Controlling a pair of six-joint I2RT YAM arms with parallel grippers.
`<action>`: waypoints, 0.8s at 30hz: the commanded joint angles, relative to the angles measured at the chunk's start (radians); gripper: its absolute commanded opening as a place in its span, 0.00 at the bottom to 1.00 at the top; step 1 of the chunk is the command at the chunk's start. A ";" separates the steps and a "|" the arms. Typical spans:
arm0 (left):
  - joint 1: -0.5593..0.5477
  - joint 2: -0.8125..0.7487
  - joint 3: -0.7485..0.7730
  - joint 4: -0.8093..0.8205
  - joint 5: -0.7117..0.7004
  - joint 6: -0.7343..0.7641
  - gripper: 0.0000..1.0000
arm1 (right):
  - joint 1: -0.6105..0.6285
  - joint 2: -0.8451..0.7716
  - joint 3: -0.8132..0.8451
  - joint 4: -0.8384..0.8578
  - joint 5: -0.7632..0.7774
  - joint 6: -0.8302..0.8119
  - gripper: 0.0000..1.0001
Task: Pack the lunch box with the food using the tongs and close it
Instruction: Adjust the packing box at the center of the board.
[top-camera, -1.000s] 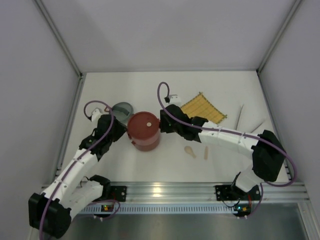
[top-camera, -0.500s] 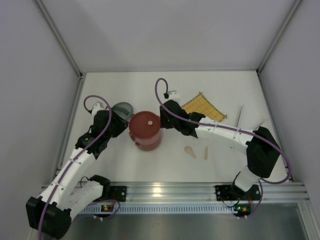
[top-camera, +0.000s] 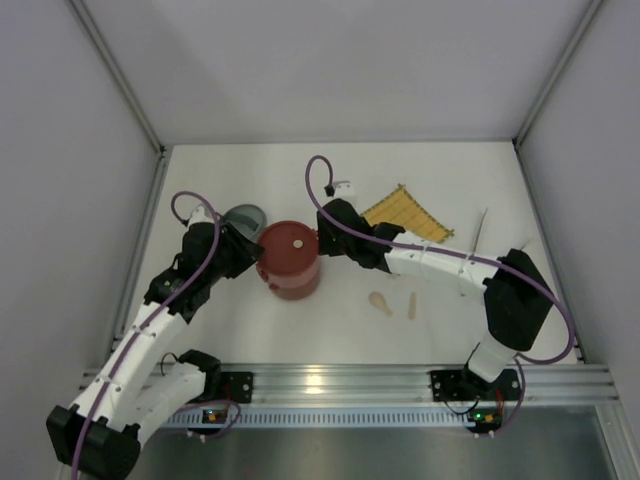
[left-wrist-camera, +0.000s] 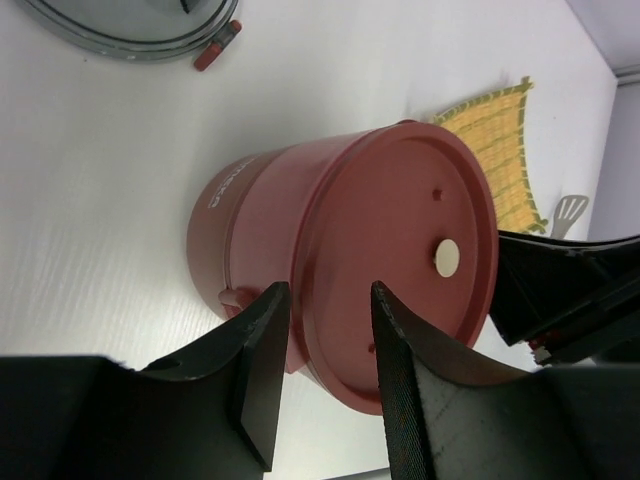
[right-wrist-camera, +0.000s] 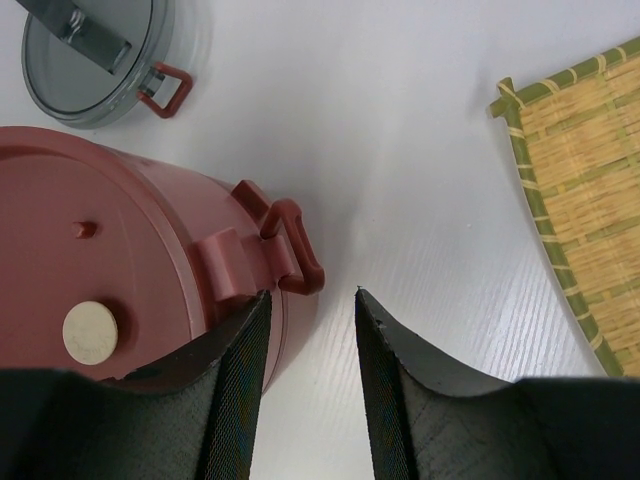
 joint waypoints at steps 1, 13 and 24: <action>-0.001 -0.047 -0.002 0.045 -0.012 0.005 0.43 | -0.011 -0.018 0.027 0.035 0.005 0.015 0.39; -0.001 0.096 0.061 0.038 0.043 0.039 0.40 | -0.042 -0.032 -0.028 0.066 0.009 0.000 0.40; -0.001 0.137 0.074 0.043 0.043 0.062 0.40 | -0.082 0.005 -0.031 0.175 -0.037 -0.069 0.35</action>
